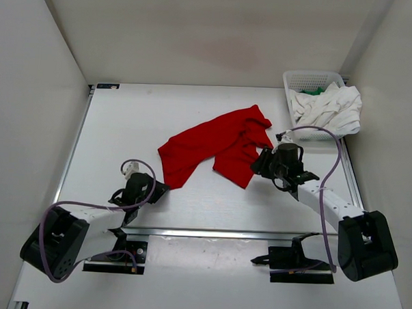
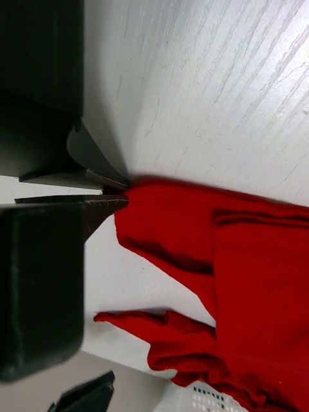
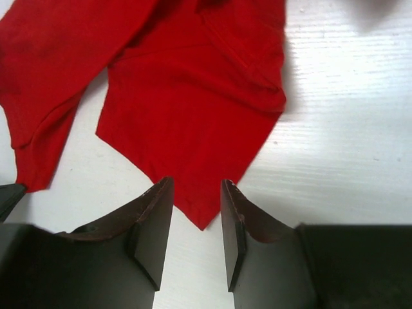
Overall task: Fold and stack the t-shirts
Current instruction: Flatten out the tshirt
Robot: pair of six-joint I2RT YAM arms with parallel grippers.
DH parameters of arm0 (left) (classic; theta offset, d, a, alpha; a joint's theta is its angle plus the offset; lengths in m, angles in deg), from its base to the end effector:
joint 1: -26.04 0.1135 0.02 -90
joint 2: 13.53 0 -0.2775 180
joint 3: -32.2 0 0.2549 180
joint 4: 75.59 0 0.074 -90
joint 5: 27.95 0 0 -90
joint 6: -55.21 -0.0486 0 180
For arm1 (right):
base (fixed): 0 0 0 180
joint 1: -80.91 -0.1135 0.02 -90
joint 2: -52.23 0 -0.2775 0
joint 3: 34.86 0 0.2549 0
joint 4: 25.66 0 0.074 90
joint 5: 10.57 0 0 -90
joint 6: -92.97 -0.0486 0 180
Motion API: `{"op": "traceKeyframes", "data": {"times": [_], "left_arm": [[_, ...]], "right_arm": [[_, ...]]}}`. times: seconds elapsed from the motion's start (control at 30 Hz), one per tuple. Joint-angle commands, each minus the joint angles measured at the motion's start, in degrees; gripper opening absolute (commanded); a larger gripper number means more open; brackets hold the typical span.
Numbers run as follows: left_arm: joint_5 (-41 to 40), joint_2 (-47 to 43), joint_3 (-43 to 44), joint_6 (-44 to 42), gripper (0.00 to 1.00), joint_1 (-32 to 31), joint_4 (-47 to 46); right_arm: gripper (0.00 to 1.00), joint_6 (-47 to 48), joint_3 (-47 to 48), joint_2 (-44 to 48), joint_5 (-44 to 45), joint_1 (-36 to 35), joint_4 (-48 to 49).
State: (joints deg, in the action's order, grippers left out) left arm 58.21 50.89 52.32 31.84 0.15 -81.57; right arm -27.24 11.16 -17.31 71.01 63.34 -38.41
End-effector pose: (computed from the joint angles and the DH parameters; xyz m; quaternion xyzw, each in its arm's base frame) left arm 0.1622 -0.0751 0.1098 -0.3268 0.8382 -0.2939 0.3230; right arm 0.2411 0.0838 0.1996 0.0650 0.8879 0.2424 0.3855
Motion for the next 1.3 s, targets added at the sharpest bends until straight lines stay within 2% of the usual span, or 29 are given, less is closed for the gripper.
{"op": "traceKeyframes", "data": {"times": [0.0,0.1,0.23,0.37,0.6,0.77,0.87,0.9,0.97,1.17,1.27], "left_arm": [[-1.2,2.5,1.4,-1.1,0.14,0.8,-0.2],[-0.7,3.9,2.5,-2.6,0.00,1.5,-1.1],[-0.9,2.1,3.5,-6.3,0.00,2.7,0.0],[-2.7,0.5,6.7,-11.6,0.00,0.2,2.8],[-0.5,0.0,5.1,-13.5,0.00,-1.8,0.0],[-1.3,-2.8,4.7,-15.6,0.00,-2.4,0.8],[-1.0,-4.0,4.7,-16.3,0.00,-2.1,1.4],[-0.8,-4.0,4.7,-16.6,0.00,-1.7,1.1],[-0.2,-4.2,4.8,-16.5,0.00,-1.4,1.0],[-0.1,-4.0,6.0,-17.5,0.00,-1.5,1.8],[0.6,-5.7,8.4,-19.2,0.00,-1.4,3.5]], "right_arm": [[0.34,-0.5,-1.2,0.6,0.9,0.2,1.4],[0.34,-0.1,-1.2,-1.0,1.7,-1.0,-0.3],[0.36,0.7,0.2,-4.5,4.1,-3.9,-4.0],[0.36,-0.3,2.5,-8.1,7.7,-8.8,-8.0],[0.38,-3.7,2.4,-11.5,9.9,-10.1,-7.8],[0.27,-4.3,2.4,-14.0,11.5,-9.9,-9.1],[0.14,-3.8,3.4,-15.3,12.0,-9.6,-10.0],[0.06,-3.4,4.1,-16.1,12.5,-10.0,-11.0],[0.01,-3.7,4.4,-16.2,12.4,-9.7,-10.9],[0.00,-2.6,3.9,-11.2,13.3,-8.4,-11.4],[0.00,-0.8,5.5,-2.1,14.4,-6.0,-15.1]]}}
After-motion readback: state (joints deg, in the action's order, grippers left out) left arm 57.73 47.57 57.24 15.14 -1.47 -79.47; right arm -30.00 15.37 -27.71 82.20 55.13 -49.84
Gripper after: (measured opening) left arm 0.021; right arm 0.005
